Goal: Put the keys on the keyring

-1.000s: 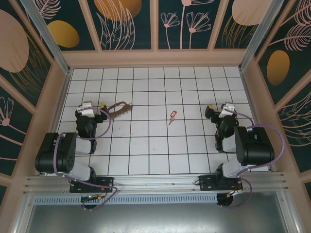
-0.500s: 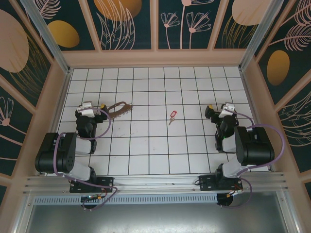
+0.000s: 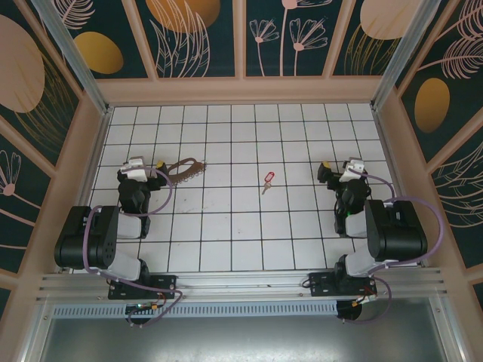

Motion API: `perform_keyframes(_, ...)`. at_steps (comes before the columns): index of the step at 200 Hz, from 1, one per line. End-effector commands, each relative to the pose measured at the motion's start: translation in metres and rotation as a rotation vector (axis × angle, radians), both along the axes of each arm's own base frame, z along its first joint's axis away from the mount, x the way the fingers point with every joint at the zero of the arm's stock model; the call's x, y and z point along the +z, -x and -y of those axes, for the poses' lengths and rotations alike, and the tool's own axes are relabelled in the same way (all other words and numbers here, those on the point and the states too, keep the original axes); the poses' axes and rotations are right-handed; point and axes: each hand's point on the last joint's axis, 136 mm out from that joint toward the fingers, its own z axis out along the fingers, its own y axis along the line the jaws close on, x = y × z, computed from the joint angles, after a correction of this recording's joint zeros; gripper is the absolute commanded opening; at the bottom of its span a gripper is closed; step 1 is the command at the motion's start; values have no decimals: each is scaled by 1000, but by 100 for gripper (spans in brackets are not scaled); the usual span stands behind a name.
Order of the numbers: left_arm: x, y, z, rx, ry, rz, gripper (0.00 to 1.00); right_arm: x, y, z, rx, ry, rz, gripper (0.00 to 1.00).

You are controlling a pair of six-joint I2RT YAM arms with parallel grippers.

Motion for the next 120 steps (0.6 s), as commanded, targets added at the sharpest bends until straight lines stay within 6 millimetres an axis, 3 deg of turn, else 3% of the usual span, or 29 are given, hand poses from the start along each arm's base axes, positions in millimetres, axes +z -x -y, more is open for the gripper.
perform_keyframes(1, 14, -6, 1, -15, -13, 30, 99, 20, 3, -3, 10, 3, 71, 99)
perform_keyframes(120, 16, -7, -1, -5, -8, 22, 99, 23, 3, -3, 12, 5, 75, 99)
